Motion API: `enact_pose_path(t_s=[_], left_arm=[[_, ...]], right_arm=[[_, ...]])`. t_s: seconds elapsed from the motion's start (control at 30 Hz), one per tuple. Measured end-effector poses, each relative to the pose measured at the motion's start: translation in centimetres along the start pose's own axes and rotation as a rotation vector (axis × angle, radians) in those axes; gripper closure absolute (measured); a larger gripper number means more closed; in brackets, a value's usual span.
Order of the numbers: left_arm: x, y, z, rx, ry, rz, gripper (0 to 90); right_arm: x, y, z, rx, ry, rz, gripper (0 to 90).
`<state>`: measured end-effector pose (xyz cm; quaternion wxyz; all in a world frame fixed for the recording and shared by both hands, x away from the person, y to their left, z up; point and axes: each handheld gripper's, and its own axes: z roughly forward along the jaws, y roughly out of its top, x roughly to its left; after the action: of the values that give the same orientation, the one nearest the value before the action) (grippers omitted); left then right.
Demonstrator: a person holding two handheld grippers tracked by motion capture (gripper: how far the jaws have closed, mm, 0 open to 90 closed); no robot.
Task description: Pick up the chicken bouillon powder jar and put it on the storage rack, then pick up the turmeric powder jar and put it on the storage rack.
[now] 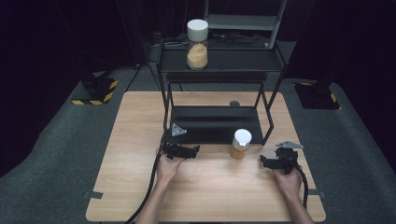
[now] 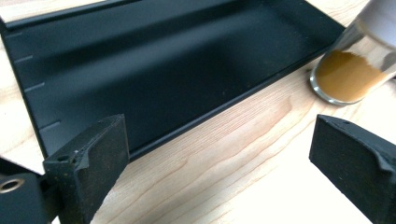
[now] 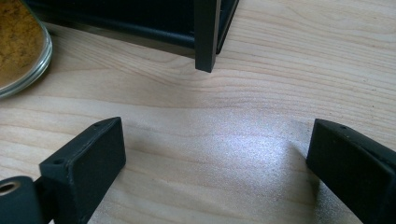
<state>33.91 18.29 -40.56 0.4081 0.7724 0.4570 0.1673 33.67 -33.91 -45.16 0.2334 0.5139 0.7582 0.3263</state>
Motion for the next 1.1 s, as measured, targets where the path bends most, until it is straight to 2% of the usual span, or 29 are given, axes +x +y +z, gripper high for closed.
enact_pose_path(t_s=[0.07,0.23,0.5,0.73,0.8,0.83,0.9,1.1], left_arm=[[-0.4,-0.6,0.6,0.014,0.025,0.012,5.4],[-0.7,-1.7,1.6,0.030,0.046,0.009,5.5],[-0.9,-2.4,2.8,0.057,0.074,0.014,5.7],[-1.0,-3.1,3.8,0.085,0.087,0.003,5.8],[-1.3,-3.3,3.9,0.081,0.096,0.017,6.4],[-1.7,-3.5,4.0,0.078,0.112,0.034,6.5],[-2.2,-3.6,4.1,0.078,0.129,0.043,6.4],[-2.1,-3.6,4.1,0.079,0.127,0.042,6.2]], right_arm=[[0.0,0.0,0.0,0.000,-0.001,0.001,3.9],[0.0,0.0,0.0,0.000,-0.001,0.001,3.9],[0.0,0.0,0.0,0.000,-0.002,0.001,3.9],[0.1,0.0,0.0,0.003,-0.003,0.003,3.9],[0.0,0.0,0.0,0.002,-0.003,0.001,3.9],[0.0,0.0,0.0,0.002,-0.003,0.001,3.9],[0.1,0.1,0.0,0.003,-0.002,0.003,3.9],[0.1,0.1,0.0,0.004,-0.003,0.003,3.9]])
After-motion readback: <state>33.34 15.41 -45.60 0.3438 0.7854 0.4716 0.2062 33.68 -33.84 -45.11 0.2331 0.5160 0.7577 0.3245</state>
